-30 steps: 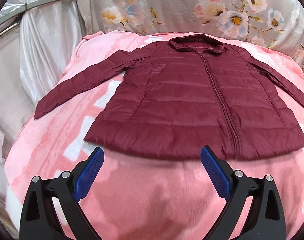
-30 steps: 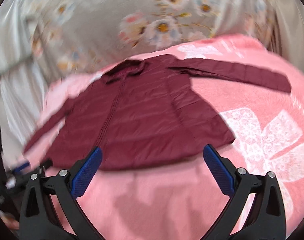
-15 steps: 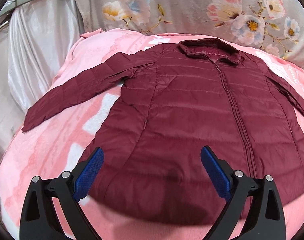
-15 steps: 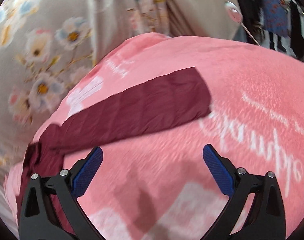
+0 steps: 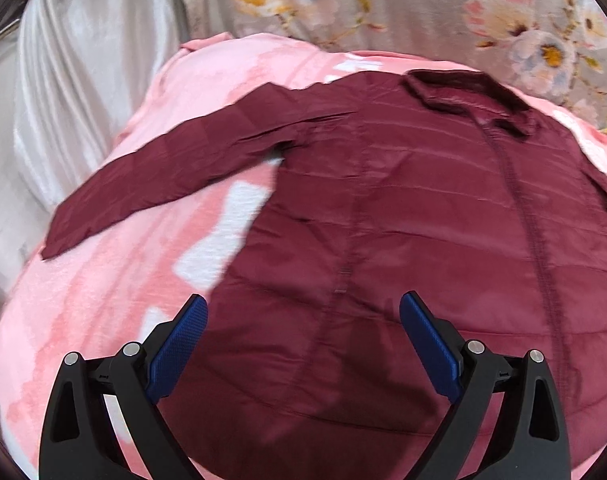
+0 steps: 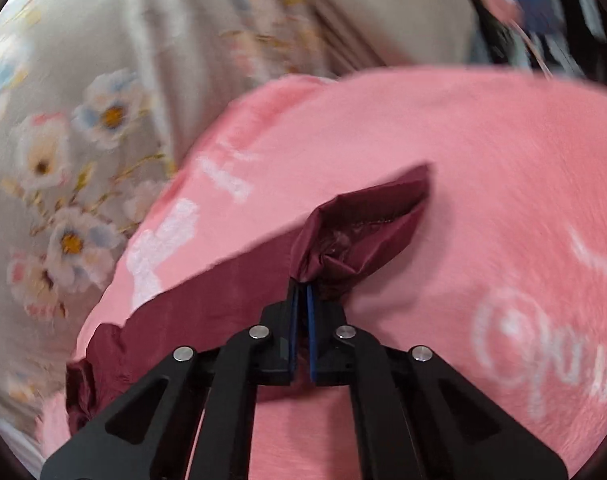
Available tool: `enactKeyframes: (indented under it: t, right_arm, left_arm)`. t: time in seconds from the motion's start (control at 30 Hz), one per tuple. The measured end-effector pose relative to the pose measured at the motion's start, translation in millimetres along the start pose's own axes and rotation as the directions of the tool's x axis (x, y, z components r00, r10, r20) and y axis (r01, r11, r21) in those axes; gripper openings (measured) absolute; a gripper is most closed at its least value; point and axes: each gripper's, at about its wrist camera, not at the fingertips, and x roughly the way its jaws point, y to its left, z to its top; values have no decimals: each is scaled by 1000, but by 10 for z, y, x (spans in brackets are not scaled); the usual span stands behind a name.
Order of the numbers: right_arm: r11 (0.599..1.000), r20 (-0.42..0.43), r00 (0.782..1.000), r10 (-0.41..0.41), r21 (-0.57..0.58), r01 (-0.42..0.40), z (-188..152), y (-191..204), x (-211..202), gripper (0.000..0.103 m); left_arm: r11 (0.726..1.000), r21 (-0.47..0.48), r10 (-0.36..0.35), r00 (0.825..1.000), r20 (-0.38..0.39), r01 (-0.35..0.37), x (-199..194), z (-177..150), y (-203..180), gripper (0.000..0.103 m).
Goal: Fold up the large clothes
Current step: 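Grasp the sleeve cuff with the right gripper and lift it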
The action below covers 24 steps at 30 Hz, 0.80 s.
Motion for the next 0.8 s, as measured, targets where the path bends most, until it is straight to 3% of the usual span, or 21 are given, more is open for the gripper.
enactKeyframes:
  t: [0.07,0.13,0.2,0.27,0.4,0.5,0.53,0.57,0.63,0.73,0.8]
  right_arm:
    - [990,4,995,97,-103,-96,-21,566,-86,2]
    - [946,-38,971,235,-219,-238,-157,1284,-189,1]
    - [885,-92,942,324,-323,-336,-398,1894,-265,1]
    - [784,-188,897,400,-436,-441,-843,2607,-321,1]
    - [600,-378,817,435,-555,-576,-1870,3528,-307,2]
    - [502,-487,770,413,-584,-638,-2475,3783,-312,11]
    - [482,-504,755,419,-582,-656,-2603,3812,-357,20]
    - [479,-501,753,428,-581,-658,-2627,3798,-393,27]
    - [514,-452,764,461,-566,-645,-2511,3663,-469,61]
    - [612,-405,796,450,-508,-605,-2236,3333,-384,65]
    - [699,-378,835,401,-463,-545,-2022,2998,-242,65]
  left_arm:
    - [999,-16,30,1000,-4,-30,41,8,99,95]
    - [998,-42,48,999,-15,-49,77,19,198,95]
    - [996,-65,59,998,-28,-61,122,30,277,94]
    - [994,-78,68,997,-41,-71,158,29,328,94]
    - [994,-84,63,996,-57,-68,205,17,362,94]
    - [996,-77,33,998,-61,-38,199,45,338,94]
    - [997,-76,9,998,-61,-14,184,67,322,94]
    - [997,-72,-19,998,-58,15,165,95,299,94]
    - [995,-65,-82,995,-48,79,137,166,243,94]
    - [979,-70,-196,980,-36,193,120,333,114,95]
    - [961,-78,-272,961,-53,267,182,456,-3,95]
